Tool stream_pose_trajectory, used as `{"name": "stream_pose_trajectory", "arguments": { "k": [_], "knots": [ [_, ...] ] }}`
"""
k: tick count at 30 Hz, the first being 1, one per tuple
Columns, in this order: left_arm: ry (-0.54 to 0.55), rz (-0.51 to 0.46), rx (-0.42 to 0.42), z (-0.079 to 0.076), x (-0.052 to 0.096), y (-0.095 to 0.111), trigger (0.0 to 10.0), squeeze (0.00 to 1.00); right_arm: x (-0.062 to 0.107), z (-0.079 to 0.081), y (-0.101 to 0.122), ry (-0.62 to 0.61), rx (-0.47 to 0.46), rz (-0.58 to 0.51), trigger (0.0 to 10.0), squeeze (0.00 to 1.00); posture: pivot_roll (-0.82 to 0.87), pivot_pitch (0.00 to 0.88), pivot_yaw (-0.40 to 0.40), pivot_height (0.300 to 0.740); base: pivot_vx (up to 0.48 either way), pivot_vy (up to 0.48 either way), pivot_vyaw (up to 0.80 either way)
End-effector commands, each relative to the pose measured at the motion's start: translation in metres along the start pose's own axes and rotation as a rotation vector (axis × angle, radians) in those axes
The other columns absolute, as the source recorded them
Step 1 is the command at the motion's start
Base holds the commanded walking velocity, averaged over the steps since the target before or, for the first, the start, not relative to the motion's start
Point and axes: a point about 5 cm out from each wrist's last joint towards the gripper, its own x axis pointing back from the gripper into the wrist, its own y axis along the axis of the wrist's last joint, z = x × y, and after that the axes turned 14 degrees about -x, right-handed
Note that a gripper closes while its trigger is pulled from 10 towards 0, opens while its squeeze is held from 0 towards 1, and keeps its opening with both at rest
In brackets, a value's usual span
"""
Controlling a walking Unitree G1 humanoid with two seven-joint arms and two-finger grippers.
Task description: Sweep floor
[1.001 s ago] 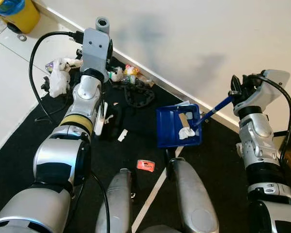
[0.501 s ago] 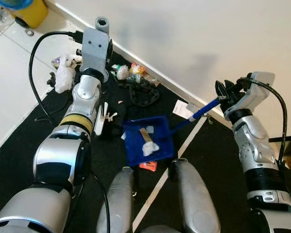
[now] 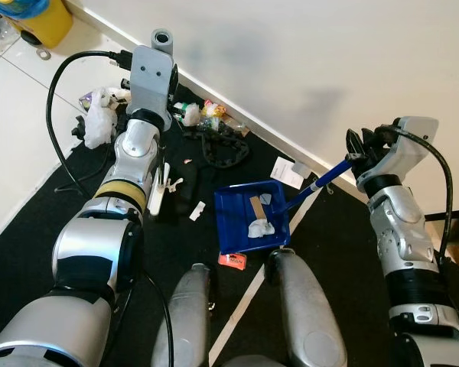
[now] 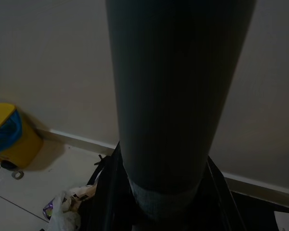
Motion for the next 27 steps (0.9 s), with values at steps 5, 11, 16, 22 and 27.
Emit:
{"name": "stream_pose_trajectory", "arguments": {
  "k": [5,11,16,22,27],
  "knots": [
    [-0.036,0.051,-0.011,-0.007,0.005,-0.010,10.0,0.00,0.008,-0.014,-0.023,-0.162,0.004,0.037,10.0,0.00,-0.09,0.404,-0.029,0.740,0.000,0.000,0.00],
    [-0.112,0.074,-0.007,-0.030,0.005,-0.010,10.0,0.00,0.007,-0.005,-0.025,-0.161,0.019,0.030,10.0,0.00,-0.11,0.422,-0.042,0.740,0.000,0.000,0.00],
    [-0.258,0.015,0.058,-0.072,0.005,0.006,10.0,0.00,0.011,-0.007,-0.029,-0.162,0.093,0.046,10.0,0.00,-0.12,0.425,-0.047,0.740,0.000,0.000,0.00],
    [-0.333,-0.049,0.189,-0.106,0.001,0.032,10.0,0.00,0.014,-0.005,-0.033,-0.168,0.100,0.058,10.0,0.00,-0.13,0.424,-0.046,0.740,0.000,0.000,0.00],
    [-0.370,-0.087,0.307,-0.123,-0.004,0.054,10.0,0.00,0.015,-0.005,-0.036,-0.171,0.102,0.069,10.0,0.00,-0.13,0.422,-0.046,0.740,0.000,0.000,0.00]
  ]
}}
